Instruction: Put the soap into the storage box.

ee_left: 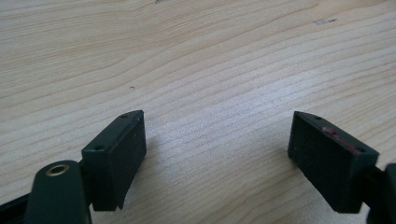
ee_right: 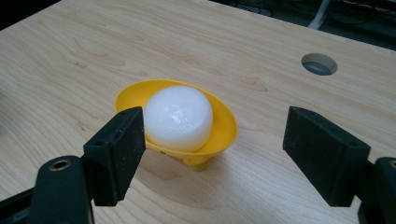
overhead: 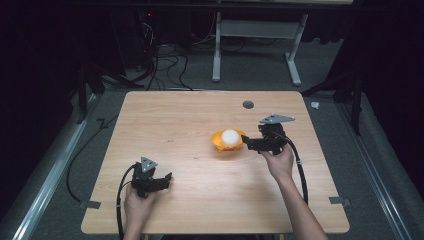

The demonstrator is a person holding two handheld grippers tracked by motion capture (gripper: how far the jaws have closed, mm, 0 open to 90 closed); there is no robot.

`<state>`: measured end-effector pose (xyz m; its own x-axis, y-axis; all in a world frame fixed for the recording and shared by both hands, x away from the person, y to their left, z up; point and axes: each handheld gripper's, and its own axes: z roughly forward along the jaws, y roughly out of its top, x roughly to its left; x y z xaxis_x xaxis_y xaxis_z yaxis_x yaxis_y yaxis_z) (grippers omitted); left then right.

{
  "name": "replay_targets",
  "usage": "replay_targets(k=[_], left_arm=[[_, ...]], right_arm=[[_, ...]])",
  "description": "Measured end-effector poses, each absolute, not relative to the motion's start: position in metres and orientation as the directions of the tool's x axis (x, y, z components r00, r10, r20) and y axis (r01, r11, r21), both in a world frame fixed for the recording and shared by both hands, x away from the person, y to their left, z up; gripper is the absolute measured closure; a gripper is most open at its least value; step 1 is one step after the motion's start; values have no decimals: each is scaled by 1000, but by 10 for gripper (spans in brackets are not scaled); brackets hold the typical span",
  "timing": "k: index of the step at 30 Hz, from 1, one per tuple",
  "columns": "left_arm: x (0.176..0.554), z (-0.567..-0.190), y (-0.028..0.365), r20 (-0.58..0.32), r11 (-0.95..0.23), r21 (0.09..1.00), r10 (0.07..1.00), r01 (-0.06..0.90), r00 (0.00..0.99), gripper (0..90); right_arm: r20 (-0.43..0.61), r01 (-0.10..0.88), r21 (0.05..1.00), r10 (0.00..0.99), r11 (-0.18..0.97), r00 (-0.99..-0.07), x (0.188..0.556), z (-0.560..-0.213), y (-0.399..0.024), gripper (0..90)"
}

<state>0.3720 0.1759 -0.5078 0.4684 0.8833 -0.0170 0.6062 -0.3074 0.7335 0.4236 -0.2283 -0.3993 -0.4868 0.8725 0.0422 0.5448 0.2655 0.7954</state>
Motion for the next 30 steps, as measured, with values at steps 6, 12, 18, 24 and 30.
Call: replay_targets(k=[6,12,18,24,30], left_arm=[[372,-508,176,-17,-308,733,883,606,468,198],[372,-508,176,-16,-307,734,884,606,468,197],[372,-508,176,-16,-307,734,884,606,468,197],[372,-508,176,-16,-307,734,884,606,468,197],[372,-508,176,-16,-307,734,884,605,468,197]], right_arm=[[39,542,798,875,263,-482,421,-398,-232,226],[53,546,803,883,240,-467,415,-402,-239,234],[63,540,813,888,219,-456,407,-402,-247,235],[66,539,816,892,210,-447,400,-404,-255,236],[73,540,820,898,193,-433,393,-407,-262,237]])
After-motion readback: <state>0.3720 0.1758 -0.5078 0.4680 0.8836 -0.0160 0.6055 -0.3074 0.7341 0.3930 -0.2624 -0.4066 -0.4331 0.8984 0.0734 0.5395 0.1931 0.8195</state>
